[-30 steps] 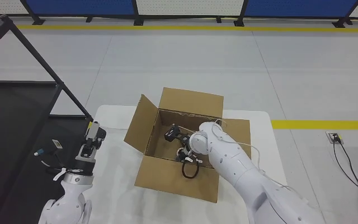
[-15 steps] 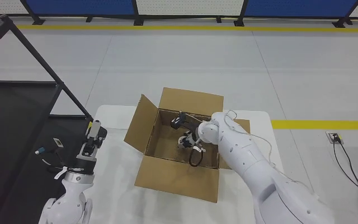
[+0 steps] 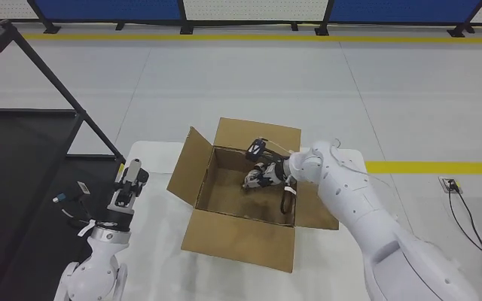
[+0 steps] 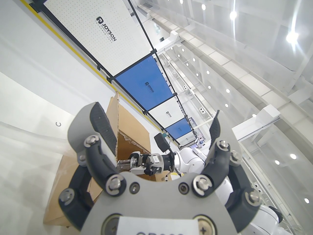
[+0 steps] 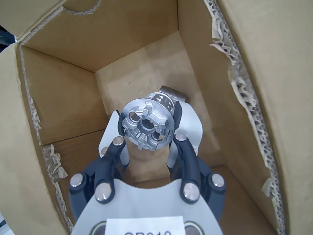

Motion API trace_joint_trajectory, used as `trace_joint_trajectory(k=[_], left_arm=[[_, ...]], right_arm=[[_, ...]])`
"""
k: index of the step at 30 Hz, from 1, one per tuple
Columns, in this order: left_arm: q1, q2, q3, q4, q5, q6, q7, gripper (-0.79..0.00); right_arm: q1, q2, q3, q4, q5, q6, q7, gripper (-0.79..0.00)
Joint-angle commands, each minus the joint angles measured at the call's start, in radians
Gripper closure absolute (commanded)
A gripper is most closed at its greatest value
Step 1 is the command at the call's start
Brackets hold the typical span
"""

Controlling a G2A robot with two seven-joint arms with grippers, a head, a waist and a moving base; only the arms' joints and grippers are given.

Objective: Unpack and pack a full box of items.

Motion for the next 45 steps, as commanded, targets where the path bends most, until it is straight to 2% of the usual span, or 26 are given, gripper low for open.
trace_joint_trajectory(k=[1,7,15,30,32,35,40,45], left_arm=[[-0.005,0.000,0.003,0.002,0.001,0.002,-0.005,-0.785],[-0.021,0.001,0.011,0.006,0.004,0.005,-0.014,-0.785],[-0.025,0.002,0.012,0.005,0.007,0.007,-0.016,-0.785],[-0.001,0.001,0.026,-0.014,0.000,0.000,0.003,-0.785],[0.006,0.001,0.032,-0.015,0.003,-0.001,-0.003,-0.785],[0.009,0.000,0.045,-0.017,0.003,-0.004,-0.004,-0.785],[0.006,-0.002,0.058,-0.017,0.000,-0.008,-0.002,-0.785],[-0.008,-0.002,0.073,-0.015,0.002,-0.008,-0.012,-0.785]], right_arm=[[-0.011,0.028,0.017,-0.033,-0.010,-0.019,-0.018,0.000],[-0.091,0.124,0.094,-0.255,-0.050,0.011,-0.006,0.000],[-0.351,0.266,0.310,-0.811,-0.061,0.197,0.205,0.000],[-0.351,0.266,0.310,-0.811,-0.061,0.197,0.205,0.000],[-0.362,0.265,0.313,-0.815,-0.063,0.234,0.186,0.000],[-0.355,0.271,0.342,-0.802,-0.023,0.237,0.193,0.000],[-0.389,0.319,0.499,-0.824,0.045,0.197,0.239,0.000],[-0.523,0.393,0.751,-0.925,0.044,0.243,0.303,0.000]])
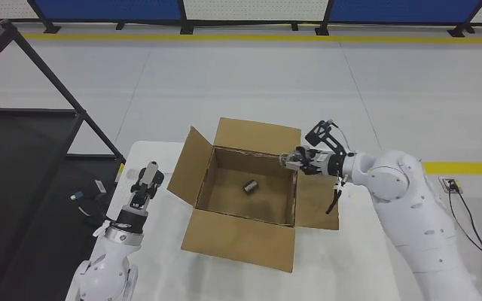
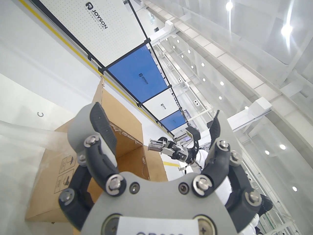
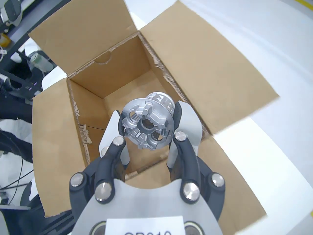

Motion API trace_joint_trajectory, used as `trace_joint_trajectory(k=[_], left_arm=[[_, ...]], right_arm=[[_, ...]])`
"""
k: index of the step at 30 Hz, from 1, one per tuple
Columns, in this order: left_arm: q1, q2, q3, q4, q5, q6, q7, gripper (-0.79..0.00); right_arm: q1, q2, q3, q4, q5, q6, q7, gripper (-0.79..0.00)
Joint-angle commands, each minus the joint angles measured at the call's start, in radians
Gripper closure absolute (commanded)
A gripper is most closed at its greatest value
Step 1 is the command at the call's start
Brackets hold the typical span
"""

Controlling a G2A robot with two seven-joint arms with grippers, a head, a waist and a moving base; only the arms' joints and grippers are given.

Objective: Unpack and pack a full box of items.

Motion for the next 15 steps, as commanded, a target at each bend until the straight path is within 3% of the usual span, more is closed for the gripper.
trace_joint_trajectory(k=[1,7,15], left_arm=[[-0.007,0.000,0.006,0.001,0.002,0.000,-0.003,-0.785],[-0.029,-0.001,0.020,0.010,0.007,0.005,-0.014,-0.785],[-0.049,-0.001,0.034,0.021,0.017,0.013,-0.022,-0.785]], right_arm=[[-0.071,0.027,0.115,-0.052,-0.007,0.033,0.026,0.000],[-0.242,0.076,0.320,-0.140,-0.002,0.118,0.104,0.000],[-0.264,0.097,0.309,-0.054,-0.055,0.173,0.226,0.000]])
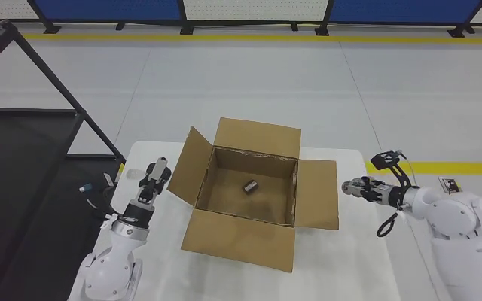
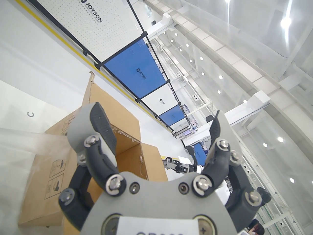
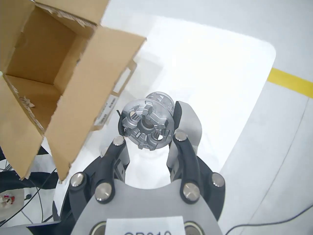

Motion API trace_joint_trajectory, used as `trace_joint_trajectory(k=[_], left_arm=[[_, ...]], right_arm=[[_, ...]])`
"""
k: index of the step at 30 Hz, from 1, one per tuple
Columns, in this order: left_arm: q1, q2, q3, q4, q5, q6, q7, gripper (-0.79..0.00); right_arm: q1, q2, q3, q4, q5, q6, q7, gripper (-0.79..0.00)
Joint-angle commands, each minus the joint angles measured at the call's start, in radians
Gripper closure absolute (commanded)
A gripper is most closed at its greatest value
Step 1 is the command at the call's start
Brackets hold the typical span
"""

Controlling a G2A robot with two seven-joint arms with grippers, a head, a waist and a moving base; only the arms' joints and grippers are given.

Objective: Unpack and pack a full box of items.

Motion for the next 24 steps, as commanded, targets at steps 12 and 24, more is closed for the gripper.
trace_joint_trajectory(k=[12,24], left_arm=[[-0.004,0.002,-0.008,-0.001,0.006,0.014,0.001,-0.785],[-0.016,0.003,-0.015,-0.002,0.012,0.022,-0.002,-0.785]], right_arm=[[0.142,-0.002,-0.175,0.284,-0.141,0.029,0.054,0.000],[0.187,-0.004,-0.255,0.359,-0.180,0.016,0.027,-0.376]])
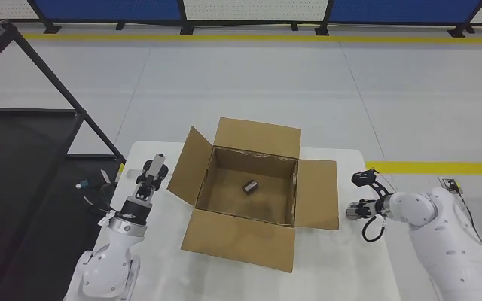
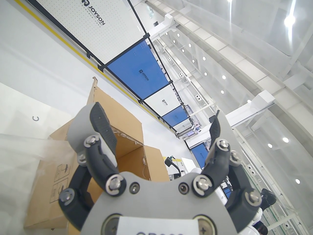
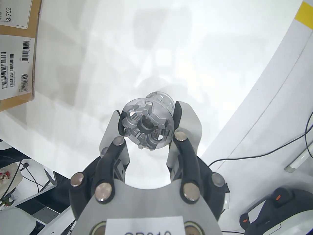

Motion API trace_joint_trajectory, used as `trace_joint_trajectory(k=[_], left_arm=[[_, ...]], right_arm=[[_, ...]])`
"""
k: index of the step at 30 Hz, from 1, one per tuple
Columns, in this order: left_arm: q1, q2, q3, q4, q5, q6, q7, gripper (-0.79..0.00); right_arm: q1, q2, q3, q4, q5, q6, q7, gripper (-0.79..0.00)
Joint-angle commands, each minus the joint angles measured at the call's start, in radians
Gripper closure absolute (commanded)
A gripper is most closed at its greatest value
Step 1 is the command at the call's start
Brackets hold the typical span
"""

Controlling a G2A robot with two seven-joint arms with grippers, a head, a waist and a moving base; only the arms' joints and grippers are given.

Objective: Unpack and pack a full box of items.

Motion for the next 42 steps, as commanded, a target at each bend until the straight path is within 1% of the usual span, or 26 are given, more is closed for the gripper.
trace_joint_trajectory(k=[1,2,3,5,6,10,12,15,18,20,23,25,27,30,33,36,38,42], left_arm=[[0.000,0.000,-0.002,-0.001,-0.001,0.000,0.001,-0.785],[0.000,0.000,-0.003,-0.001,0.001,0.000,0.001,-0.785],[0.000,0.001,-0.003,-0.001,0.001,0.000,0.001,-0.785],[0.001,0.001,-0.005,-0.002,0.002,0.001,0.001,-0.785],[0.001,0.001,-0.006,-0.003,0.003,0.000,0.002,-0.785],[0.005,0.002,-0.014,-0.007,0.004,0.001,0.006,-0.785],[0.007,0.003,-0.020,-0.010,0.003,0.001,0.009,-0.785],[0.010,0.003,-0.029,-0.016,0.002,0.001,0.014,-0.785],[0.018,0.005,-0.039,-0.025,0.001,-0.002,0.010,-0.785],[0.033,0.006,-0.050,-0.034,0.001,-0.007,0.006,-0.785],[0.063,0.008,-0.071,-0.046,0.003,-0.013,0.013,-0.785],[0.083,0.008,-0.087,-0.056,-0.001,-0.018,0.027,-0.785],[0.104,0.009,-0.104,-0.064,-0.006,-0.023,0.040,-0.785],[0.139,0.009,-0.128,-0.077,-0.020,-0.038,0.061,-0.785],[0.177,0.009,-0.152,-0.089,-0.038,-0.056,0.079,-0.785],[0.204,0.008,-0.170,-0.093,-0.059,-0.072,0.090,-0.785],[0.215,0.008,-0.176,-0.095,-0.071,-0.081,0.092,-0.785],[0.231,0.007,-0.169,-0.097,-0.086,-0.101,0.084,-0.785]], right_arm=[[0.004,0.000,-0.007,0.006,0.003,-0.005,-0.001,-0.465],[0.007,0.001,-0.011,0.009,0.004,-0.006,-0.001,-0.573],[0.009,0.001,-0.014,0.013,0.004,-0.006,-0.001,-0.622],[0.014,0.001,-0.021,0.020,0.005,-0.005,-0.003,-0.674],[0.017,0.001,-0.023,0.023,0.008,-0.006,-0.003,-0.693],[0.027,0.003,-0.032,0.029,0.016,-0.011,-0.005,-0.723],[0.032,0.006,-0.029,0.025,0.010,-0.003,-0.019,-0.785],[0.035,0.016,0.004,-0.014,0.001,0.027,-0.081,-0.785],[-0.003,0.028,0.064,-0.133,0.008,0.079,-0.201,-0.785],[-0.052,0.035,0.097,-0.263,-0.005,0.137,-0.269,-0.785],[-0.143,0.038,0.130,-0.485,0.009,0.187,-0.351,-0.785],[-0.193,0.039,0.132,-0.610,0.049,0.159,-0.370,-0.785],[-0.214,0.036,0.116,-0.695,0.087,0.141,-0.387,-0.785],[-0.198,0.028,0.032,-0.749,0.117,0.103,-0.368,-0.785],[-0.127,0.009,-0.101,-0.725,0.111,0.107,-0.339,-0.785],[-0.023,-0.025,-0.263,-0.650,0.103,0.140,-0.328,-0.785],[0.048,-0.055,-0.372,-0.576,0.138,0.145,-0.323,-0.785],[0.178,-0.130,-0.575,-0.397,0.134,0.210,-0.333,-0.785]])
